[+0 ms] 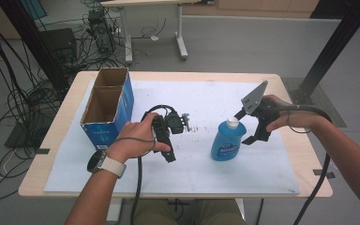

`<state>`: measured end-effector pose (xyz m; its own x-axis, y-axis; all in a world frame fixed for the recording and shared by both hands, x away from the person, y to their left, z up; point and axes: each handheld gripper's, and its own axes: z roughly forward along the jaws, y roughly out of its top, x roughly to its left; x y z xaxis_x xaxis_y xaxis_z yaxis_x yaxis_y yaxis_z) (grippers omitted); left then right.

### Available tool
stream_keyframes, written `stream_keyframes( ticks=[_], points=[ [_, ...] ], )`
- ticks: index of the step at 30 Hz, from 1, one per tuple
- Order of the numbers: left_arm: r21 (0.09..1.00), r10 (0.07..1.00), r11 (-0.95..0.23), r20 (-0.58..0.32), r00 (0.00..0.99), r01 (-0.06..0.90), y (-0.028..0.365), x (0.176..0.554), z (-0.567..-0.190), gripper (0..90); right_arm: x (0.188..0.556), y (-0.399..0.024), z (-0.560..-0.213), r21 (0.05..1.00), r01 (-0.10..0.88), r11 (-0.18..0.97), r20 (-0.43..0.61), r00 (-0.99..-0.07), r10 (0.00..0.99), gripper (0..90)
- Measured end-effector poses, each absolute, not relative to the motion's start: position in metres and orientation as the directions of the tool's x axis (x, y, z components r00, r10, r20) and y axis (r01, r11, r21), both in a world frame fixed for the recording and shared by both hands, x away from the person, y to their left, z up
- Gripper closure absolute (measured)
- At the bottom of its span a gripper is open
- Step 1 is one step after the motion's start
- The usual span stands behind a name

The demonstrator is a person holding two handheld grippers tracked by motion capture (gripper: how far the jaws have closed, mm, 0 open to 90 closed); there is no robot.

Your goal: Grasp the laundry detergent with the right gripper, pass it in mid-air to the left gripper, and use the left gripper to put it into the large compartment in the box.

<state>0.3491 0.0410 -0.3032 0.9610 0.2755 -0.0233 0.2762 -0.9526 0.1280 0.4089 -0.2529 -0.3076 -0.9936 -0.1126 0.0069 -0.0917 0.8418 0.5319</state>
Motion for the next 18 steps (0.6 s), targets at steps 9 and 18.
stream_keyframes(
  ticks=[9,18],
  points=[
    [0.125,0.272,-0.954,-0.021,0.962,0.272,0.0409,0.3492,-0.3033,12.1,0.4102,-0.253,-0.3077,0.536,-0.108,0.837,-0.003,-0.992,-0.125,7.3],
    [0.129,0.278,-0.952,-0.023,0.96,0.279,0.0411,0.3488,-0.3035,12.1,0.41,-0.253,-0.3076,0.536,-0.105,0.838,-0.005,-0.993,-0.121,7.3]
  ],
)
